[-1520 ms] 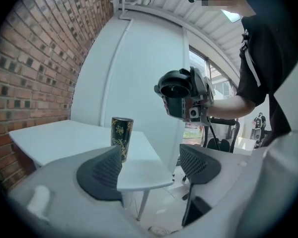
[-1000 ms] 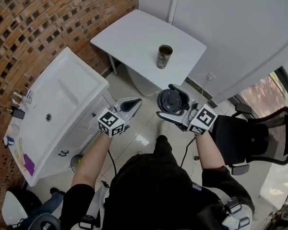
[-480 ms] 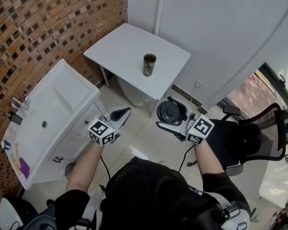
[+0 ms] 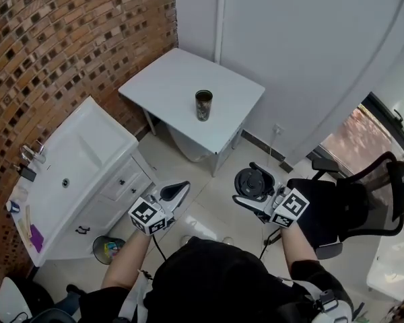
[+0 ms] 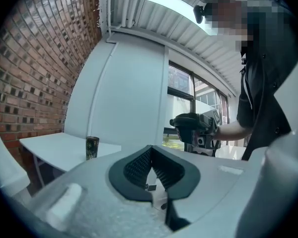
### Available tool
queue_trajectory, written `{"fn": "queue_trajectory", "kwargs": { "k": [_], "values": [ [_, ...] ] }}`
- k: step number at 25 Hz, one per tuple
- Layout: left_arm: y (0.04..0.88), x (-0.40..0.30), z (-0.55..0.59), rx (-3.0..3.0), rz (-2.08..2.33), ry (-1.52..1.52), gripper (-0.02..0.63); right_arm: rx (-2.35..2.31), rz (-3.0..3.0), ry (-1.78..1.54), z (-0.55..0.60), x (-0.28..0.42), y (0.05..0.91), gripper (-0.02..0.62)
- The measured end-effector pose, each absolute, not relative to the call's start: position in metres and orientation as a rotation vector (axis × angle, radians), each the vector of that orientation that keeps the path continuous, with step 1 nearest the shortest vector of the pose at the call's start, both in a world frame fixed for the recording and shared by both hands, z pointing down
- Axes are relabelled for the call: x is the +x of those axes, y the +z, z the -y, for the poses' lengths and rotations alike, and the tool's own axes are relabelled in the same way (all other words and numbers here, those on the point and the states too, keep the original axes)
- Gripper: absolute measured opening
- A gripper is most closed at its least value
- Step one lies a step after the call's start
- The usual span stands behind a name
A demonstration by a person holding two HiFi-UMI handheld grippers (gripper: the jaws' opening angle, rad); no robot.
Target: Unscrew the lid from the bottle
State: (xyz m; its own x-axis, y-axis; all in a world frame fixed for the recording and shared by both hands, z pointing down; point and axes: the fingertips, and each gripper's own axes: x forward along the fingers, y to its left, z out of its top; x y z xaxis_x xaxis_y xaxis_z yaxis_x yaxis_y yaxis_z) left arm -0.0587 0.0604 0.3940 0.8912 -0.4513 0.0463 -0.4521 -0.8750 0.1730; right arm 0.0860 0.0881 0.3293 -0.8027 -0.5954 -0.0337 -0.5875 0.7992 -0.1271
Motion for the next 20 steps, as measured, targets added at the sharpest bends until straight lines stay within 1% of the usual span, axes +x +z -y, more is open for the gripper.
{"fn": "queue_trajectory", "kwargs": {
  "k": [4,8,20],
  "values": [
    [0.403,-0.065,-0.064,2.808,0.753,-0.001,0.002,-0.969,-2.868,-0.196,-0.091,0.097,0.329,0.479],
    [0.394,-0.067,-0.06,2.821,0.771,-0.019,0.002,-0.955,-2.856,-0.172,-0.09,0.099,0.326,0.479],
    [0.383,-0.056,-0.045,2.855,0.763,-0.029,0.002,-0.921,-2.857,-0.121,-0.077,0.098,0.323,0.479]
  ]
}}
